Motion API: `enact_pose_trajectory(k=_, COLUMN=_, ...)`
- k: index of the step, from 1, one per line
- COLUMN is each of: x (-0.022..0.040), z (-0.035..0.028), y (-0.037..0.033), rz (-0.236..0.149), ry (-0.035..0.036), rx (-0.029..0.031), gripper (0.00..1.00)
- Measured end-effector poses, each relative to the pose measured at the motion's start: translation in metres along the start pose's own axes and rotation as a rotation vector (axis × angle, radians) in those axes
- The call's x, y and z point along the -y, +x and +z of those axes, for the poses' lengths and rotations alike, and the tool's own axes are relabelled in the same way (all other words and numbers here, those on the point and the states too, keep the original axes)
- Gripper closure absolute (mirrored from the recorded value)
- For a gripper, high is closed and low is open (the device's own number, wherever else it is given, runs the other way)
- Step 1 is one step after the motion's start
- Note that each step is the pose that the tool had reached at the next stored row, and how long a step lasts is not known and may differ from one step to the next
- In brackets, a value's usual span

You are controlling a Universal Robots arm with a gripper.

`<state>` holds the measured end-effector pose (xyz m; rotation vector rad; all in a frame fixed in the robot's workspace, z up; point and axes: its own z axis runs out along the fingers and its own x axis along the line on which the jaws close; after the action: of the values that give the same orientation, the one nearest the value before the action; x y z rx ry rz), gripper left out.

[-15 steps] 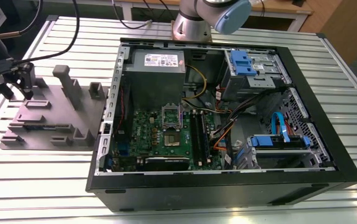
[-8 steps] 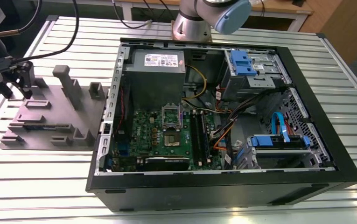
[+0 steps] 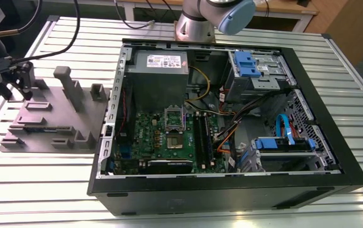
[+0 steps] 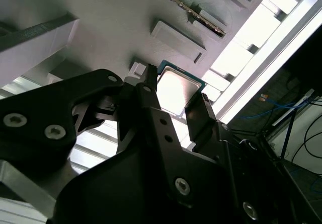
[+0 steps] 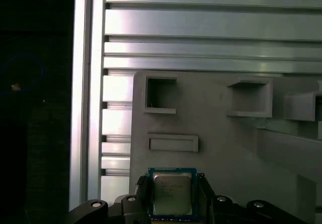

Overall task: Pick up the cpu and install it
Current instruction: 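Pick up the cpu and move it towards the insertion slot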

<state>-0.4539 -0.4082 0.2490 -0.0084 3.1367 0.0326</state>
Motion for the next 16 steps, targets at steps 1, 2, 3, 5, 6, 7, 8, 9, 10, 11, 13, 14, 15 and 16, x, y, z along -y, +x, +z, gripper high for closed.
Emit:
enact_pose_trajectory(k=1, x=0.0, z=-0.0005, y=0.0, rz=0.0, ry=-0.0001, rx=0.0002, gripper=0.53)
enact_pose_trajectory(k=2, x=0.0, z=-0.0012, y=0.0, rz=0.0, ry=-0.0001, rx=0.0001, gripper=0.53)
enact_pose_trajectory(k=3, x=0.0, z=-0.0017, y=-0.0001, rz=0.0, ry=-0.0001, rx=0.0001, gripper=0.53)
enact_pose_trajectory(k=5, x=-0.0001, z=-0.0026, y=0.0, rz=0.0, ry=-0.0002, rx=0.0003, gripper=0.53)
enact_pose_trajectory(k=6, x=-0.0001, z=-0.0031, y=-0.0001, rz=0.0, ry=-0.0001, rx=0.0002, gripper=0.53)
enact_pose_trajectory(k=7, x=-0.0001, z=-0.0035, y=-0.0001, rz=0.0, ry=-0.0001, rx=0.0002, gripper=0.53)
enact_pose_trajectory(k=8, x=-0.0001, z=-0.0038, y=-0.0001, rz=0.0, ry=-0.0002, rx=0.0002, gripper=0.53)
enact_pose_trajectory(k=9, x=-0.0001, z=-0.0041, y=-0.0001, rz=0.0, ry=-0.0001, rx=0.0002, gripper=0.53)
enact_pose_trajectory(k=10, x=-0.0001, z=-0.0044, y=-0.0001, rz=0.0, ry=-0.0001, rx=0.0002, gripper=0.53)
enact_pose_trajectory(k=11, x=-0.0001, z=-0.0047, y=-0.0001, rz=0.0, ry=-0.0001, rx=0.0002, gripper=0.53)
enact_pose_trajectory(k=13, x=-0.0001, z=-0.0052, y=-0.0001, rz=0.0, ry=-0.0001, rx=0.0002, gripper=0.53)
enact_pose_trajectory(k=14, x=-0.0001, z=-0.0053, y=-0.0001, rz=0.0, ry=-0.0002, rx=0.0003, gripper=0.53)
enact_pose_trajectory(k=15, x=-0.0001, z=-0.0054, y=-0.0001, rz=0.0, ry=-0.0002, rx=0.0003, gripper=0.53)
enact_pose_trajectory(k=16, x=-0.0001, z=-0.0056, y=-0.0001, rz=0.0, ry=-0.0002, rx=0.0002, gripper=0.53)
